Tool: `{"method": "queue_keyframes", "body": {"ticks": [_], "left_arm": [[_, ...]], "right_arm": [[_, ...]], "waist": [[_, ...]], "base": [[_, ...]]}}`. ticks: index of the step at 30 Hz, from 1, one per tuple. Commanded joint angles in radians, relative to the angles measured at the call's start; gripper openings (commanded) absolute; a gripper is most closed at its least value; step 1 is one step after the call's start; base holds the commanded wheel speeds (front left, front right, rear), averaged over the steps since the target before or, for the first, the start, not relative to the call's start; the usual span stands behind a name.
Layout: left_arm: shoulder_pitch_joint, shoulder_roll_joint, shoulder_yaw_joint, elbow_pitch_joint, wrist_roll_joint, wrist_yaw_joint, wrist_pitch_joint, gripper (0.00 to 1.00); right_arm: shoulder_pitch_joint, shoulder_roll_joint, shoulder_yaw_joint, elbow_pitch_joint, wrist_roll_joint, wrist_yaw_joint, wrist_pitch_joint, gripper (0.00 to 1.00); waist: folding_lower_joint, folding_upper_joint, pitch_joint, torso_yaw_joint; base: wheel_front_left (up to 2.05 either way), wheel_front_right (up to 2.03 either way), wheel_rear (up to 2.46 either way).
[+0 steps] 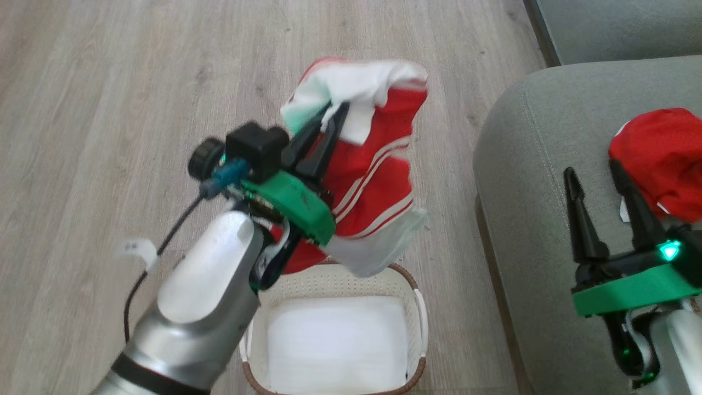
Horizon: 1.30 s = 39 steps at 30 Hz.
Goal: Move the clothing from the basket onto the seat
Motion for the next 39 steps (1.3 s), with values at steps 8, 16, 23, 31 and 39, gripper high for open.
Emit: {"method": "queue_keyframes", "body": {"ticks": [8,16,23,31,39], "left_arm": [[-0.118,0.029,0.040,-0.106,-0.014,-0.005,0.053,0.00],[-0.115,0.020,0.024,-0.120,-0.024,-0.004,0.064,0.00],[-0.118,0.008,0.003,-0.134,-0.028,-0.004,0.070,0.00],[-0.118,-0.009,-0.031,-0.155,-0.036,-0.006,0.079,0.00],[-0.123,-0.026,-0.070,-0.184,-0.054,-0.011,0.092,0.00]], "right_arm": [[-0.017,-0.011,0.084,-0.020,0.005,0.000,-0.006,1.00],[-0.054,-0.028,0.224,0.002,0.035,0.000,-0.006,1.00],[-0.137,-0.039,0.347,0.077,0.082,0.000,-0.006,1.00],[-0.267,-0.055,0.486,0.249,0.167,0.000,-0.006,1.00],[-0.362,-0.057,0.634,0.381,0.364,0.000,-0.006,1.00]], "waist": [[0.0001,-0.0001,-0.006,-0.015],[0.0001,-0.0001,-0.001,-0.019],[0.0001,-0.0001,0.004,-0.010],[0.0001,-0.0001,0.004,0.021],[0.0001,-0.0001,0.002,0.081]], "base": [[0.00,0.00,0.00],[0.00,0.00,0.00],[0.00,0.00,0.00],[0.00,0.00,0.00],[0.00,0.00,0.00]]}}
